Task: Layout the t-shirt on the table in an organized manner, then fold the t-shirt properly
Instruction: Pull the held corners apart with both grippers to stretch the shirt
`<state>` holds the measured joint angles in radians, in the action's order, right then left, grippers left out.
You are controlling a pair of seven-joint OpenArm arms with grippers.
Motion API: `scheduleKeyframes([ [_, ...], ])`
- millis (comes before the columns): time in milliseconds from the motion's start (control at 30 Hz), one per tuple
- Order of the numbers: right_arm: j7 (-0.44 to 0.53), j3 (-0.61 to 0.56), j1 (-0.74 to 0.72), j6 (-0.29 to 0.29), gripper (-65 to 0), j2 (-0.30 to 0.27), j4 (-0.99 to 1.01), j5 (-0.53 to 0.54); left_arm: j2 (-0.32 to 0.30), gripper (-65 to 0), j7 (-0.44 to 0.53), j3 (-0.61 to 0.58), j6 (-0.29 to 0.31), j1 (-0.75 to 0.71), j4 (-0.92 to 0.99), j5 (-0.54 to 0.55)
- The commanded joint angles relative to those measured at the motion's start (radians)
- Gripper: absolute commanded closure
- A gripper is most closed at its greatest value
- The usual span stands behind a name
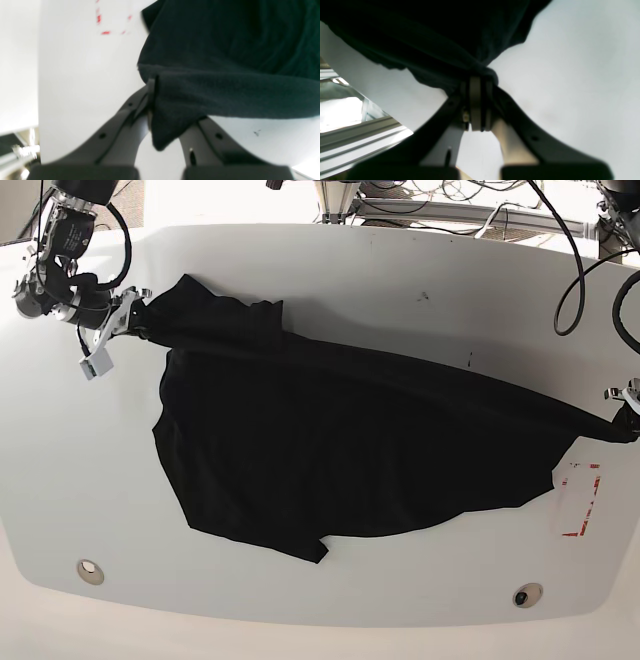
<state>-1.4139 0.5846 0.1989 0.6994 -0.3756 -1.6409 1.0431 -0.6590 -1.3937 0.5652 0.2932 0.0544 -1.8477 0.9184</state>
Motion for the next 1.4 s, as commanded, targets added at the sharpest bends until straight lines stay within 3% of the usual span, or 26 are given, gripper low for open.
scheduleKeyframes([
  [0,0.018,0.010,-0.068,-0.001,-0.2,-0.059,-0.018,0.007,-0.028,-0.3,0.026,-0.046,-0.002,0.060,-0.013,0.046],
  [367,0.018,0.015,-0.028,-0.001,-0.2,-0.067,-0.029,0.010,-0.028,-0.3,0.026,-0.067,-0.002,0.012,-0.019,0.135],
  [633,0.018,0.018,0.099,-0.001,0.0,-0.027,-0.163,0.010,-0.025,-0.1,0.026,-0.067,-0.002,-0.158,-0.074,0.161],
  [933,0.018,0.019,0.238,-0.001,0.0,-0.021,-0.292,0.009,0.032,0.0,0.026,-0.064,-0.001,-0.367,-0.088,0.161],
  [1133,0.018,0.114,0.342,-0.001,0.0,-0.021,-0.295,0.009,0.066,0.0,0.026,-0.063,-0.001,-0.531,-0.088,0.161],
  [1367,0.018,0.150,0.327,-0.001,0.0,-0.039,-0.292,0.004,0.066,0.0,0.030,-0.063,-0.001,-0.529,-0.088,0.161],
])
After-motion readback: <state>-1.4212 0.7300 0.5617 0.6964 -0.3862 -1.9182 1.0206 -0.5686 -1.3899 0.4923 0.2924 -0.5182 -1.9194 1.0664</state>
